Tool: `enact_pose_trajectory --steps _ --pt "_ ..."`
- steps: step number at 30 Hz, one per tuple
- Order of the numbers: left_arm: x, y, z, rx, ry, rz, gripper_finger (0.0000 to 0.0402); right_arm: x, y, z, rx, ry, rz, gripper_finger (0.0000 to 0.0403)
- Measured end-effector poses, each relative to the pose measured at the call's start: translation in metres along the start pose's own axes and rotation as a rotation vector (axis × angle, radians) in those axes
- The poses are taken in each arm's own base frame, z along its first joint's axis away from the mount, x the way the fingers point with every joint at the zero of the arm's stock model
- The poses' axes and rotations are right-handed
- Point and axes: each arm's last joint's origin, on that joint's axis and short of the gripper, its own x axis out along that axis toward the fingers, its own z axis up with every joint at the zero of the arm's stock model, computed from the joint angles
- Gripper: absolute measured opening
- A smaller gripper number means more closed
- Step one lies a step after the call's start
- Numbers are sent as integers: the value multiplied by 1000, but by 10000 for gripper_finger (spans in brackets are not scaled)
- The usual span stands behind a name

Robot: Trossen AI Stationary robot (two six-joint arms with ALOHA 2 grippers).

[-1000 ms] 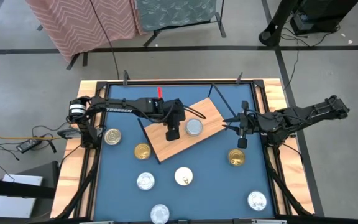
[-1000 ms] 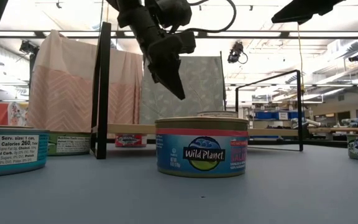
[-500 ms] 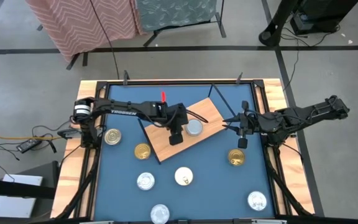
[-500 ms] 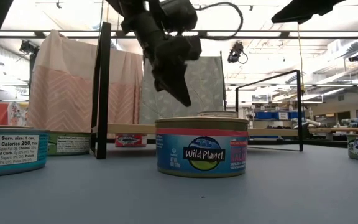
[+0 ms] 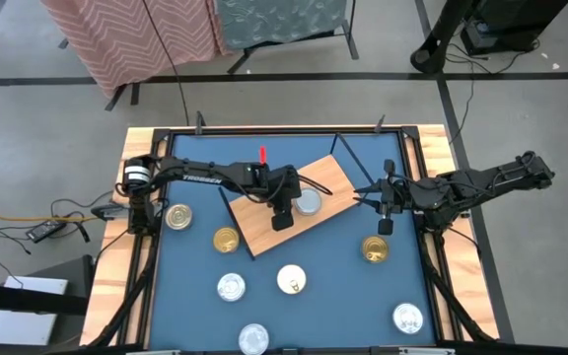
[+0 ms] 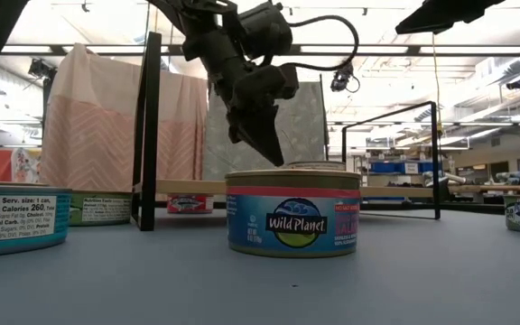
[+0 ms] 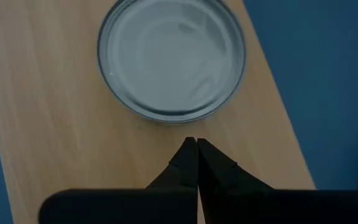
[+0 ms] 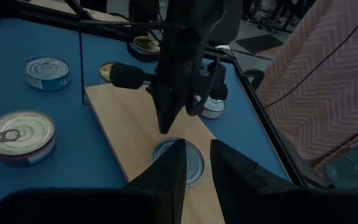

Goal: Stack canned seafood by type on shelf
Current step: Put the green tuna can on the shelf

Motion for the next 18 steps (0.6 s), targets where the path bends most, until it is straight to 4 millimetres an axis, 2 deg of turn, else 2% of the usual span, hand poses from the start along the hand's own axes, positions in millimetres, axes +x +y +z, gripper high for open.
enact_pose_trajectory --steps 9,18 --pt "4 9 1 12 -10 38 0 0 0 0 4 -3 4 87" --pt "12 9 1 10 -14 28 0 0 0 1 5 -8 4 87"
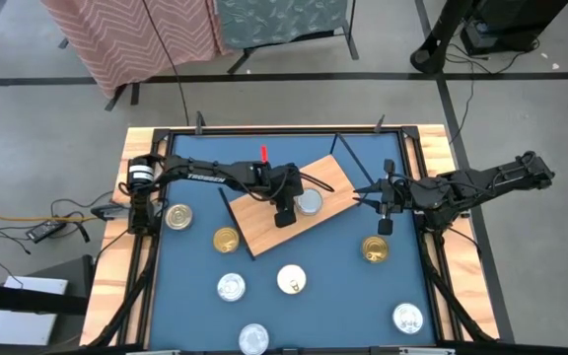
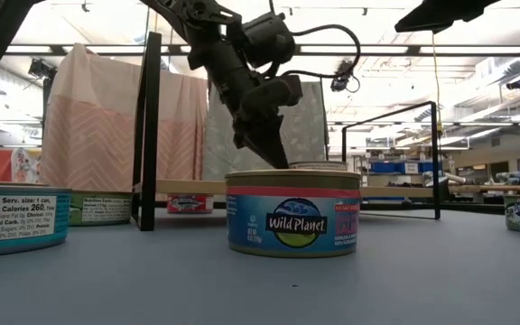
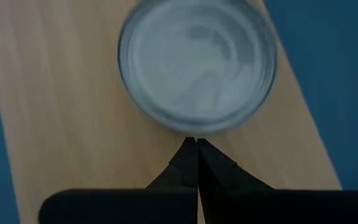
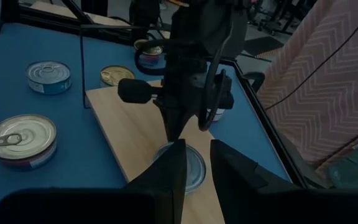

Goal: Stack canned seafood by type on shelf
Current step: Put the green tuna can on the shelf

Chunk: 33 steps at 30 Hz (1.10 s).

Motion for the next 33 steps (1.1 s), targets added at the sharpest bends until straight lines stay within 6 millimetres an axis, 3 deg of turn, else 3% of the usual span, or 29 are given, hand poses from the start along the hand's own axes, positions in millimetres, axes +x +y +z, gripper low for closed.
enact_pose_trajectory --steps 33 --pt "0 -6 10 -41 -103 -76 0 0 0 3 4 -24 0 87"
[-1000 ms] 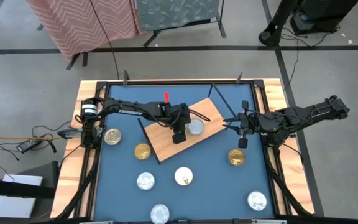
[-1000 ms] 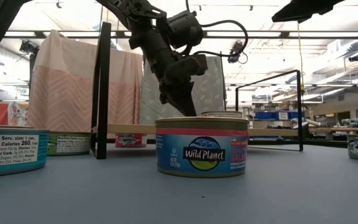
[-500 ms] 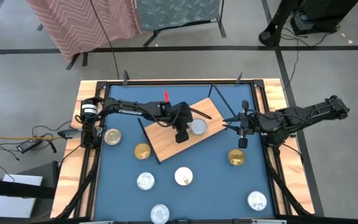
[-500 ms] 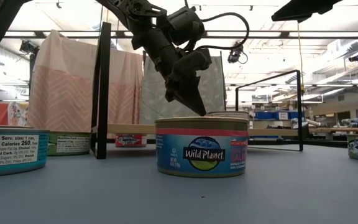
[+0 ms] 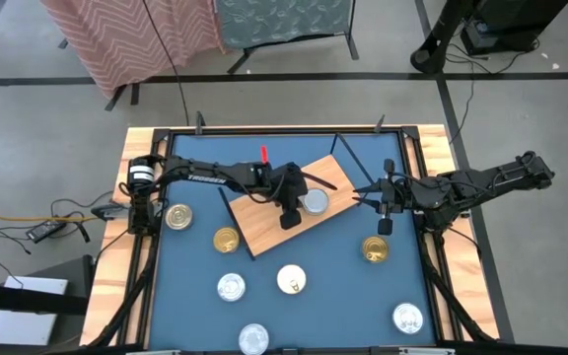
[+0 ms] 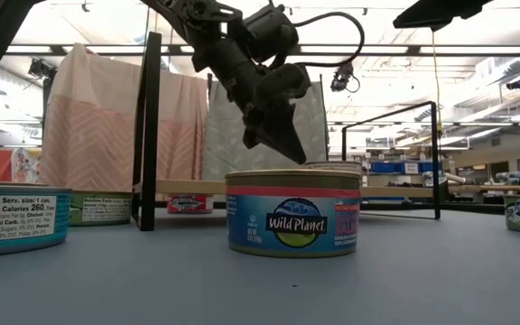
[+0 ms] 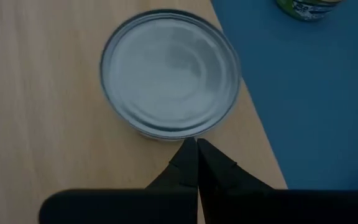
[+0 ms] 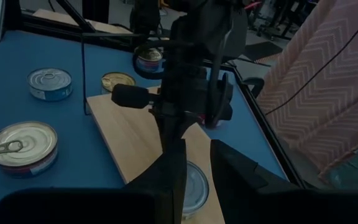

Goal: Stack canned seafood by type on shelf
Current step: Put the green tuna can on the shelf

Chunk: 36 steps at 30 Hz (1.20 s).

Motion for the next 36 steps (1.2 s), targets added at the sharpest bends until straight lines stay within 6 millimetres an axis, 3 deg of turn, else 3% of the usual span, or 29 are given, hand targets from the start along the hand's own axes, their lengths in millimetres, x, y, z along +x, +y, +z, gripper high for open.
enact_pose_trajectory --steps 13,36 --pt "28 4 -9 0 31 14 0 0 0 1 -2 -5 9 87" --pt "25 2 10 34 -114 -27 0 0 0 3 -14 -26 14 87"
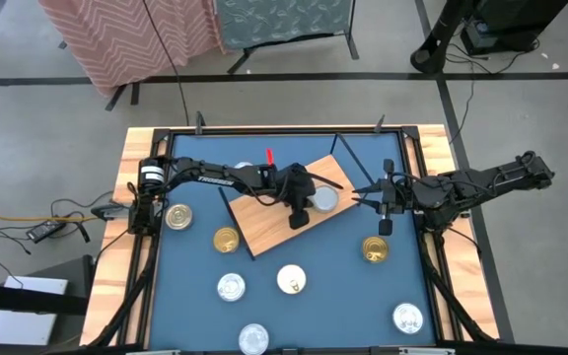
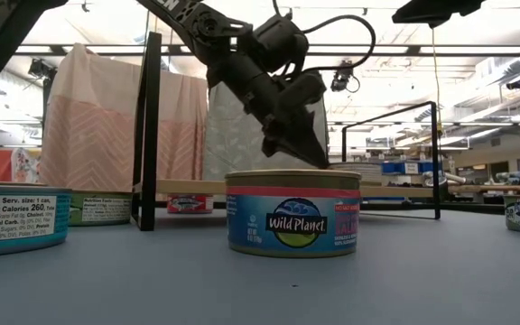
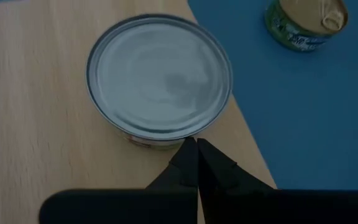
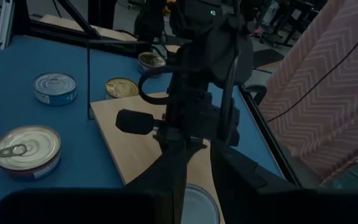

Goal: Stack canned seafood by type on shelf
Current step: Put the green tuna can on the shelf

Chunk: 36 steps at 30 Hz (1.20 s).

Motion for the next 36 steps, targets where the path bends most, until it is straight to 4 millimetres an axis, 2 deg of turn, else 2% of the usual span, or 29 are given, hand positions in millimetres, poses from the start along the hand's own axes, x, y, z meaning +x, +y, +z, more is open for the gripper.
enact_pose_trajectory --steps 17,25,36 --pt "4 -2 2 2 -34 -6 0 0 0 1 7 -13 -1 87" --pt "3 -4 11 -10 -127 -15 0 0 0 1 7 -13 -1 87" --pt "4 -3 4 3 -60 8 0 0 0 1 6 -12 7 87"
